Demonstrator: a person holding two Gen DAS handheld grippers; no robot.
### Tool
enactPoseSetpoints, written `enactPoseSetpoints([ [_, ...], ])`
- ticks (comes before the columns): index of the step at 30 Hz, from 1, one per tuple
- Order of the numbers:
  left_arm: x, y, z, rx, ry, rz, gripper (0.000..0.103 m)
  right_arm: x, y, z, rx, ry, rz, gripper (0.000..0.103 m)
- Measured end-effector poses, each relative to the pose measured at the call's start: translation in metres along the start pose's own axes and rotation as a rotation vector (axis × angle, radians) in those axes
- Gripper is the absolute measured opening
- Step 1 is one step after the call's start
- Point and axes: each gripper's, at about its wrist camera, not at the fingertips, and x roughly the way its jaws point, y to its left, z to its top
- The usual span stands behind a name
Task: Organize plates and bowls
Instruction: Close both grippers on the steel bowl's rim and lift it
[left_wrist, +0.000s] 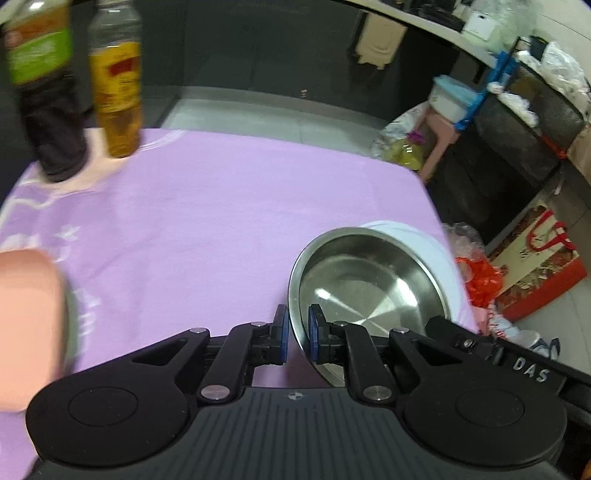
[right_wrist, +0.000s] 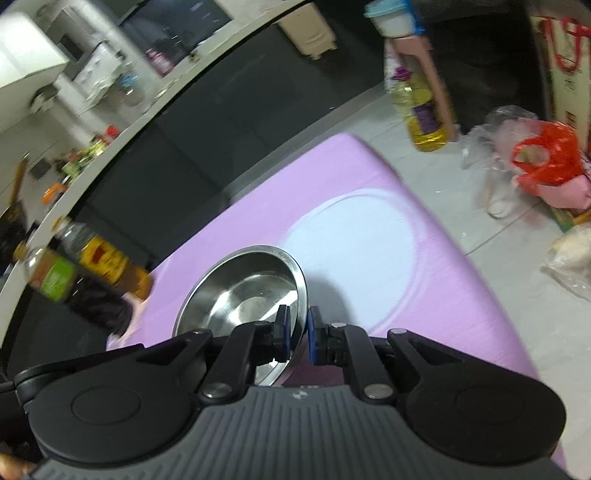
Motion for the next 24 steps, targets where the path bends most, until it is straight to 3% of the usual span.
enactPoseSetpoints([
  [3,-0.023,0.016,-0.007,-0.006,-0.028,0.032,0.011,-0.006,0.020,-0.006,-0.043,0.018,0.046,0.007],
  [9,-0.064,0.053,-0.015,-0.030,-0.098,0.012,0.012,-0.015,0.059,-0.020,-0.135,0.006,0.068,0.008],
  [24,-0.101,0.123,-0.030,-0.094,-0.144,-0.001,0.013,-0.008,0.125,-0.050,-0.269,0.063,0.064,0.009],
])
